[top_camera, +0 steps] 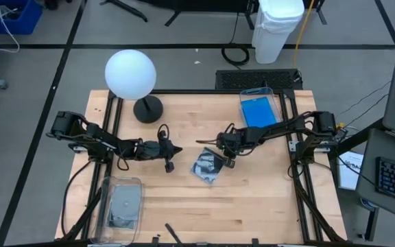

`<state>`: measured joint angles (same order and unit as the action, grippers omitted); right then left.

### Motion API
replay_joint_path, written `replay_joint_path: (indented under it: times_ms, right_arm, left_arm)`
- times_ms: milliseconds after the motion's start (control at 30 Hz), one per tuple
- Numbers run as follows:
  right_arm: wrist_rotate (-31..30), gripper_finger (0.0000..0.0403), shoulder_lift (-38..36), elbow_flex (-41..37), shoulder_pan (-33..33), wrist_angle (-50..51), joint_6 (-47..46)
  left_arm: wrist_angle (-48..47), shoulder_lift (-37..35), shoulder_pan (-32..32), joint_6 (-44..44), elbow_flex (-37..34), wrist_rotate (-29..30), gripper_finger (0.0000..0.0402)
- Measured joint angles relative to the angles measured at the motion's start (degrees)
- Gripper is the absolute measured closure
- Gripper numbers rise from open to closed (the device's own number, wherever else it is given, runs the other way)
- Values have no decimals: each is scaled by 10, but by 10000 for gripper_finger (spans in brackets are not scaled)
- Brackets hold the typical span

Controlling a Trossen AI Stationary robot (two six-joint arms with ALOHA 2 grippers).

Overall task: Pick & place jewel cases by type
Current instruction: Put the bottom black CD case into the bottom transparent bin

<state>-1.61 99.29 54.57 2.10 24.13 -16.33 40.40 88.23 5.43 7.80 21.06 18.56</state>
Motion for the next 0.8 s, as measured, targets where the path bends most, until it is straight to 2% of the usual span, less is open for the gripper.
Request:
replay_joint_path:
  times_ms: [400,633,700,800]
  right_arm:
    - [119,332,1,-1,-69,-30,-67]
    - [238,332,6,-5,-108,-142,-68]
    - [254,332,5,-4,-118,-185,-61]
    - [238,332,4,-3,-128,-203,-40]
  left_arm:
    - [-59,0,0,39,0,-4,396]
    - [-61,0,0,44,0,-4,396]
    - [-61,0,0,44,0,-5,396]
    - [-64,0,0,46,0,-9,396]
